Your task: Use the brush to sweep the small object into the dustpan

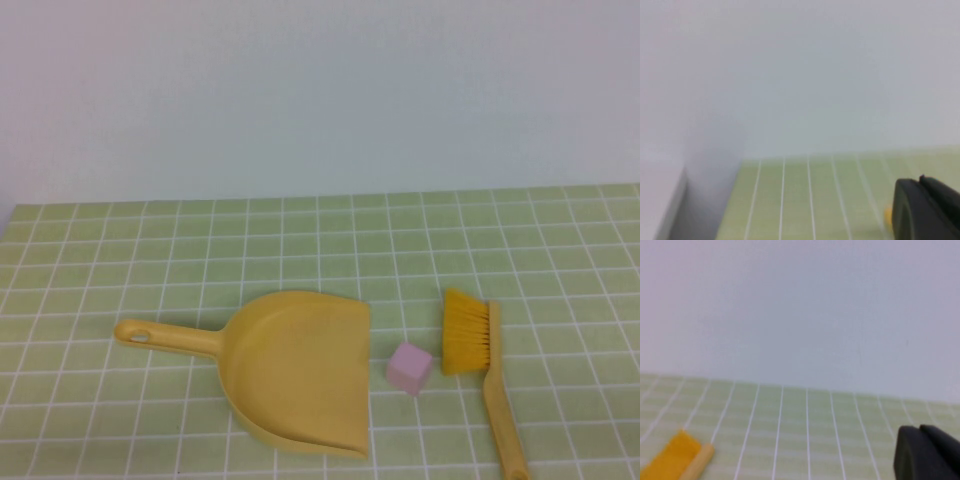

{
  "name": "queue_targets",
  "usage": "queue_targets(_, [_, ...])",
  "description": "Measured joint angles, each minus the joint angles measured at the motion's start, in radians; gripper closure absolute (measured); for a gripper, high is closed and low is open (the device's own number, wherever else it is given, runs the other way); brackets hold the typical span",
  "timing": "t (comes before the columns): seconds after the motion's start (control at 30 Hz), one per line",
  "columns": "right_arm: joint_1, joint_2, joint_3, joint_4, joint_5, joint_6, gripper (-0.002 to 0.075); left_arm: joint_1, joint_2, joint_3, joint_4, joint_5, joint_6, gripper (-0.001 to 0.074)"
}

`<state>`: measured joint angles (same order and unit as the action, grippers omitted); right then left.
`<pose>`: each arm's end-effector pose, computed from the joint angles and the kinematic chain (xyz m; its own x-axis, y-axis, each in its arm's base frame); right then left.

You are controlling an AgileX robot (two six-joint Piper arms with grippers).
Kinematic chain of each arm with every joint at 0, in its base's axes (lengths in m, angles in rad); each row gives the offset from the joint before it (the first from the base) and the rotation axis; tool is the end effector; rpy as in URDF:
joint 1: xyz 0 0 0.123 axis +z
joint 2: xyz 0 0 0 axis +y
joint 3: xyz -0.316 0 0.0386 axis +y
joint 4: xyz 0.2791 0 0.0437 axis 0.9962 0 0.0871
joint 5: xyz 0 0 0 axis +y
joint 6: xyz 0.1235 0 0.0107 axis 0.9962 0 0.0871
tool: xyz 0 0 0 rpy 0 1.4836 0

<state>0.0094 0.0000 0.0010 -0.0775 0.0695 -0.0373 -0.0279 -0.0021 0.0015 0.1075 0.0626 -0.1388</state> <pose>0.0871 0.0001 0.2070 0.0173 -0.1142 -0.9933 -0.0021 0.9934 -0.1143 0.0869 -0.0016 0.2079 0.0249 -0.0322 -0.9992 0.0220 0.9993 -0.0317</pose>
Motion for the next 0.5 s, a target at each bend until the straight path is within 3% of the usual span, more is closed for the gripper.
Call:
queue_targets(0.27, [0.0, 0.0, -0.001, 0.0, -0.324, -0.007, 0.0728, 0.0, 0.0, 0.0, 0.026, -0.328, 0.0, 0.0738])
queue_targets(0.5, [0.0, 0.0, -0.001, -0.002, -0.348, -0.007, 0.0728, 0.0, 0.0, 0.0, 0.031, -0.411, -0.004, 0.0738])
